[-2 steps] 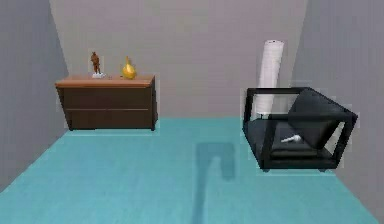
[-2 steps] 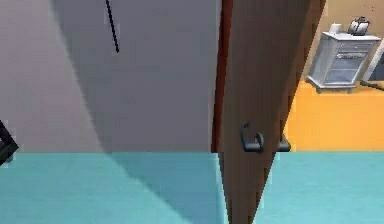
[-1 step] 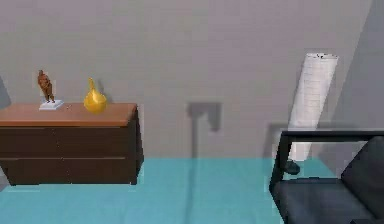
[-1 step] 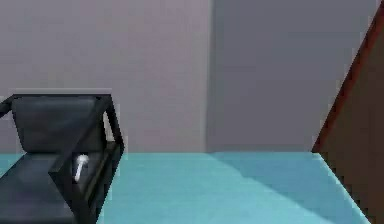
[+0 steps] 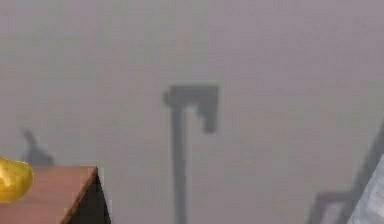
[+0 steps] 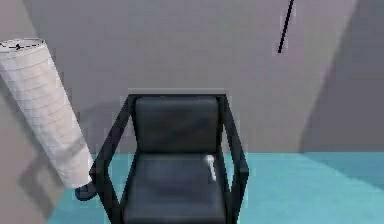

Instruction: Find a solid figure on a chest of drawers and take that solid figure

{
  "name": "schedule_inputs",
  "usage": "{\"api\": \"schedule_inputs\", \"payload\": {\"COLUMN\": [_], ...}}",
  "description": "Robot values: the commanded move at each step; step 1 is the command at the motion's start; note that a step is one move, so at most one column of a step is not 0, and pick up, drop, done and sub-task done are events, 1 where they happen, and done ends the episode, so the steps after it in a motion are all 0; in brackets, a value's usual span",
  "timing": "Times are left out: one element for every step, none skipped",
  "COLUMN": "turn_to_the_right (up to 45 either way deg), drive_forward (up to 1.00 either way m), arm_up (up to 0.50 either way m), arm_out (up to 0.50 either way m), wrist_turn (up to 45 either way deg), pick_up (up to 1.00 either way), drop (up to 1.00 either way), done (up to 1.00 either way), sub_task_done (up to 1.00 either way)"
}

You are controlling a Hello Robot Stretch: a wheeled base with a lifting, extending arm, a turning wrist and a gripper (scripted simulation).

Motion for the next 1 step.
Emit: {"api": "schedule_inputs", "payload": {"turn_to_the_right": [-45.0], "drive_forward": [0.0], "arm_up": [0.0], "arm_out": [0.0], "wrist_turn": [0.0], "pick_up": [0.0], "drop": [0.0], "done": [0.0], "sub_task_done": [0.0]}}
